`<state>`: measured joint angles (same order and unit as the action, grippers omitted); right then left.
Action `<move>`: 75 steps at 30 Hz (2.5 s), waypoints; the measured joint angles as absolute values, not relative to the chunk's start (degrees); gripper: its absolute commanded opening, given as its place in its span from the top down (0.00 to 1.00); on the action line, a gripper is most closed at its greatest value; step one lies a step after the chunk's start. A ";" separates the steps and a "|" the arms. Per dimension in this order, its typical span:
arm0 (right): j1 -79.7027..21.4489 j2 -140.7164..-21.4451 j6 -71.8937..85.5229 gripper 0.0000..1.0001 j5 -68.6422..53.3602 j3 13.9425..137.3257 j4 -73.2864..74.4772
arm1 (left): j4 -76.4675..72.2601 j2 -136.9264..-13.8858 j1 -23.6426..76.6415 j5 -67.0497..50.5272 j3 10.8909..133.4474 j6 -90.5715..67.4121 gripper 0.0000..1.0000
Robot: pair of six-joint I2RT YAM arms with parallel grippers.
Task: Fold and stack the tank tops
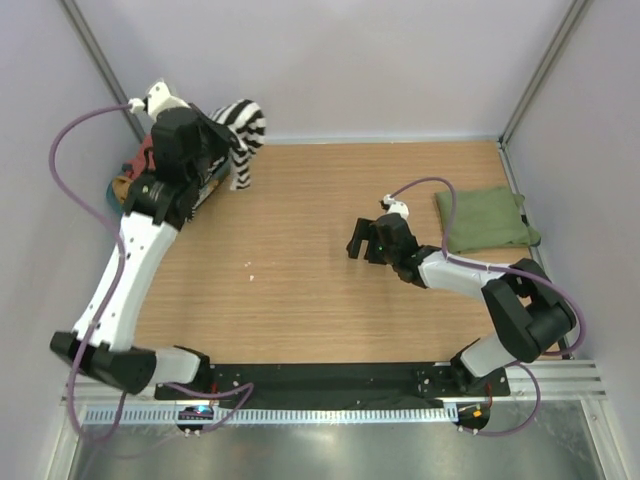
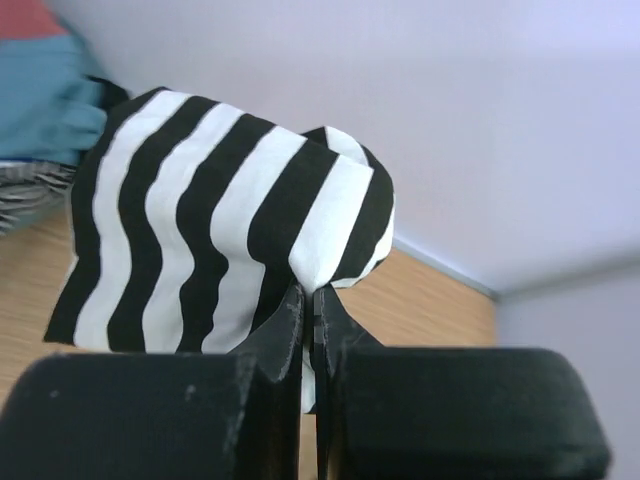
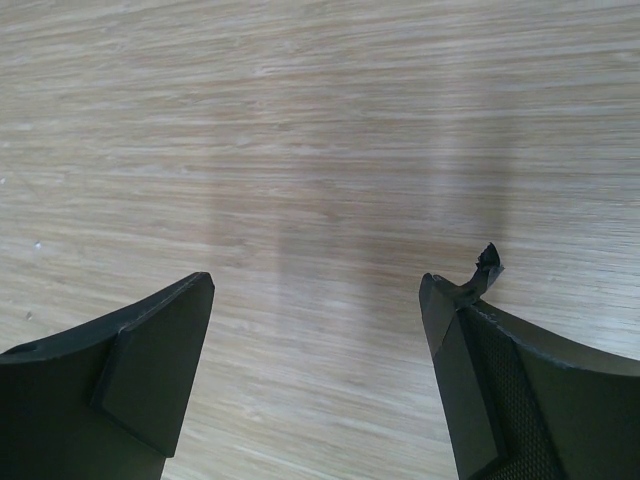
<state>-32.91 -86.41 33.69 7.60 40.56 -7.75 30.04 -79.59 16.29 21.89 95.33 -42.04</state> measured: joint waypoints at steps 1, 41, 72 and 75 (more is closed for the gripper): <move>-32.91 -86.39 33.69 0.08 8.49 40.56 -7.62 | 29.02 -76.84 18.81 20.32 93.62 -42.76 1.00; -33.06 -81.21 30.52 0.33 15.07 35.38 -10.50 | 30.00 -108.84 34.52 10.96 80.23 -35.92 0.42; -33.06 -74.48 31.33 0.34 22.90 31.83 -12.01 | 44.77 -73.67 36.27 12.82 102.72 -33.89 1.00; -33.06 -74.48 31.33 0.30 22.46 31.79 -12.12 | 44.31 -65.17 36.27 15.25 103.35 -34.04 0.97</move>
